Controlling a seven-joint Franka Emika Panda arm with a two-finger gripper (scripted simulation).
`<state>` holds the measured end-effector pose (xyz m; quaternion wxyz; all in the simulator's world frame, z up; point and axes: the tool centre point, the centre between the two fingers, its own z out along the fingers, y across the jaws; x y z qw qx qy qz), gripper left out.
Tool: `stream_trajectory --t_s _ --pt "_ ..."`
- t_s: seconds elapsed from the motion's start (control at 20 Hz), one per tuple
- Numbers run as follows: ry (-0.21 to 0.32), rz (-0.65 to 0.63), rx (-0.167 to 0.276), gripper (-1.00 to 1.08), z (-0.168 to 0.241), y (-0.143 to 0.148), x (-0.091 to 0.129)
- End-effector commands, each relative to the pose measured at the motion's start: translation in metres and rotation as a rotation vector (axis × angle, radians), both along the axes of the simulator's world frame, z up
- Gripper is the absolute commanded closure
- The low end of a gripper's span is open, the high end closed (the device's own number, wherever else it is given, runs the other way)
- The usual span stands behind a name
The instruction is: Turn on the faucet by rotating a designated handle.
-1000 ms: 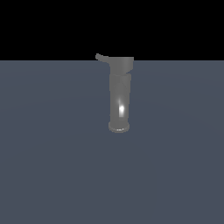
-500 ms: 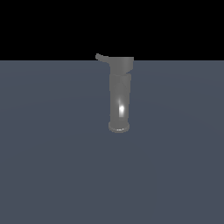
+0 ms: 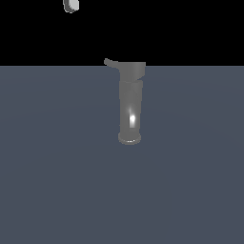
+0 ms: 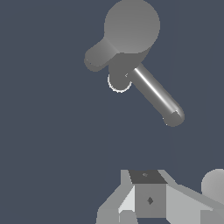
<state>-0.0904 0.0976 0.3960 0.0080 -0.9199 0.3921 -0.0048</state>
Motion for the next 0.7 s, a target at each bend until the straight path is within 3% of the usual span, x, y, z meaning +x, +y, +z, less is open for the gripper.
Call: stream_trajectory --t_s 0.0,0.65 --pt "0.001 -0.059 0.001 1.08 -0.007 0.001 0.013" --pt "0.008 -0.366 0.000 1.08 -0.044 -0.008 0.082"
